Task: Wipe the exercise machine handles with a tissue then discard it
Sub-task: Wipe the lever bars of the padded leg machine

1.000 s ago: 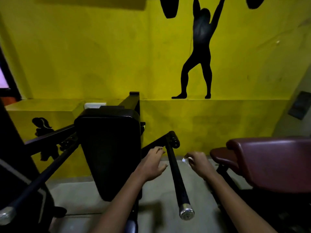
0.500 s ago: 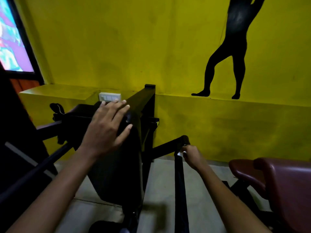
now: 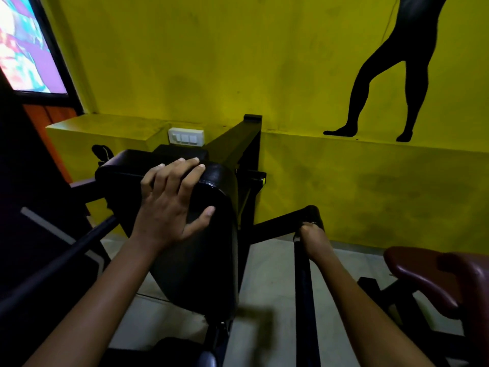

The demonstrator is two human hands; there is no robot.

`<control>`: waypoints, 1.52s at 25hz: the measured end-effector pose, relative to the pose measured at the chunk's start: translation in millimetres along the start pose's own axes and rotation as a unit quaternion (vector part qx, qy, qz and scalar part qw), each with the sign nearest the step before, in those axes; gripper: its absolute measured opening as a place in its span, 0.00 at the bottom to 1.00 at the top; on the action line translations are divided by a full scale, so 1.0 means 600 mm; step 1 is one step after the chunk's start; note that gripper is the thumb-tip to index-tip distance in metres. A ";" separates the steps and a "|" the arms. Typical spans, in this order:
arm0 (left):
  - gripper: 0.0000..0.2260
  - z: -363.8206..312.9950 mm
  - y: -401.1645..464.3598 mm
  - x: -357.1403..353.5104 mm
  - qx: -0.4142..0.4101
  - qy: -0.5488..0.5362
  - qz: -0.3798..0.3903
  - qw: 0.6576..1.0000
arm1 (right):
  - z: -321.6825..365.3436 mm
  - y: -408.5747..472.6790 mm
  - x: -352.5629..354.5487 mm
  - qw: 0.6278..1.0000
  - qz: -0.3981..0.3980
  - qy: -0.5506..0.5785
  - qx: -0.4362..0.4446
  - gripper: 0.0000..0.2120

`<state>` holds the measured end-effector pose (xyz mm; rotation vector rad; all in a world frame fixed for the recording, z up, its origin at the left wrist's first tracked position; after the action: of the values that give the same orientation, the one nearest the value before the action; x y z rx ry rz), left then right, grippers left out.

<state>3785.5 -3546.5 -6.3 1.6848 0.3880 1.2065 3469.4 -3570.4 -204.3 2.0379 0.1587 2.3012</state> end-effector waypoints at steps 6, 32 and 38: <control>0.29 0.001 -0.001 -0.003 -0.005 -0.015 -0.034 0.999 | 0.007 -0.025 -0.001 0.999 0.025 0.015 -0.031 0.07; 0.28 0.000 -0.002 -0.005 -0.013 -0.030 -0.082 0.996 | -0.013 -0.013 -0.001 0.992 0.030 0.056 -0.105 0.12; 0.28 0.001 -0.003 -0.007 -0.006 -0.018 -0.069 0.997 | -0.001 -0.028 0.003 0.991 0.078 0.058 -0.089 0.14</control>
<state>3784.6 -3549.0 -10.0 1.6395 0.4646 1.0743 3468.2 -3553.7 -204.8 1.8940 -0.1997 2.4245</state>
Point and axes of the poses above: each hand's wrist, its own y-axis towards the middle knuckle, its own x-axis out of the back of the hand, z = x × y, the point moved 8 cm from there along y, towards the middle knuckle, and after that the axes turned 15 degrees about x, right-handed, at the moved point
